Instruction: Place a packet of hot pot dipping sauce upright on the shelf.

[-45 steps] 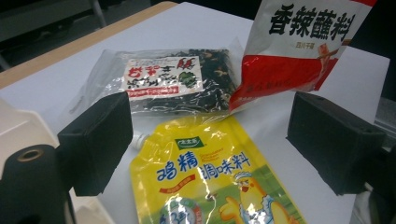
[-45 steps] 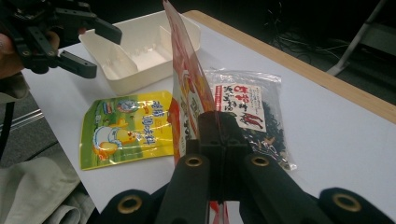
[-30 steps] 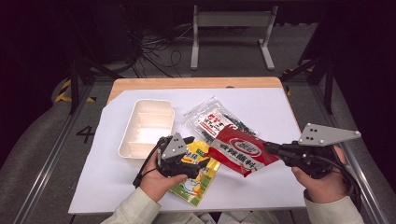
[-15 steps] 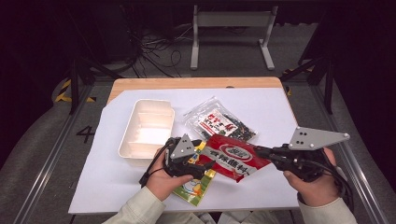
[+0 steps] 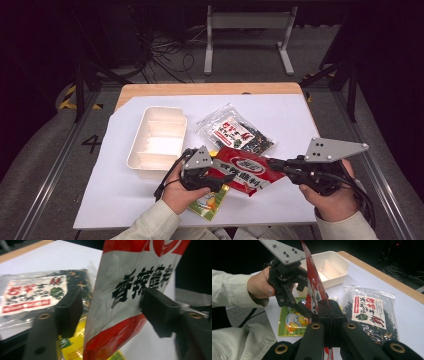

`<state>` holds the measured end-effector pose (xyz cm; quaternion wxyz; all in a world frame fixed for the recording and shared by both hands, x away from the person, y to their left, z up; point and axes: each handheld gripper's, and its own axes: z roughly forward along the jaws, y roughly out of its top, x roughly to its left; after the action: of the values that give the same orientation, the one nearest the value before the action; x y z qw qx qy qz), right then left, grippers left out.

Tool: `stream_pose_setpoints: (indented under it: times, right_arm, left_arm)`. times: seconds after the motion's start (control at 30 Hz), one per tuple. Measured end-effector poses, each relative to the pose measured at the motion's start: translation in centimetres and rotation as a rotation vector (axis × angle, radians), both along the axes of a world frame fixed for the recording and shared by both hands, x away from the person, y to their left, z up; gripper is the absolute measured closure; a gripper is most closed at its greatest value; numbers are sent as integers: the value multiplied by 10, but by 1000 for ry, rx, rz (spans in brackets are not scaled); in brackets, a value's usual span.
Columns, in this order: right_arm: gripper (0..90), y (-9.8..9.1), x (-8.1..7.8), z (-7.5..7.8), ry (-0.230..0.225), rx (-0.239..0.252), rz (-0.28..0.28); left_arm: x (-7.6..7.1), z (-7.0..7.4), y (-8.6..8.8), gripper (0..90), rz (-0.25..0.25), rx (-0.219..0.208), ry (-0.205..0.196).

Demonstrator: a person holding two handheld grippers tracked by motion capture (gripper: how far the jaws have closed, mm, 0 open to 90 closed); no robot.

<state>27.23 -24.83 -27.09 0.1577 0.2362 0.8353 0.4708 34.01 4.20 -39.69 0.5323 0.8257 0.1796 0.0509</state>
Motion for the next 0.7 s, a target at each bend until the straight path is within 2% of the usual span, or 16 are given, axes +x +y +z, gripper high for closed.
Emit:
stream_pose_setpoints:
  times: [0.07, 0.17, 0.27, 0.33, 0.4, 0.53, 0.7]
  right_arm:
    - [899, 1, 0, -1, 1, 0, 7]
    - [899, 2, 1, -2, 1, 1, 5]
    - [898, 2, 2, -3, -4, 4, -2]
    - [898, 2, 2, -3, -8, 4, -7]
    - [898, 1, 3, -4, -8, 5, -14]
    - [897, -2, 4, -6, -5, 13, -26]
    - [893, -7, 8, -10, -2, 39, -36]
  left_arm:
    - [2, -3, 1, 453, -33, -20, 7]
    - [2, -8, 2, 584, -70, -52, -8]
    - [-2, -8, 1, 734, -93, -32, -18]
    - [-5, -7, 0, 802, -109, -15, -24]
    - [-7, -6, -1, 836, -134, 1, -8]
    - [-8, -4, 0, 852, -138, 20, -5]
    - [-8, -1, 2, 858, -141, 11, 19]
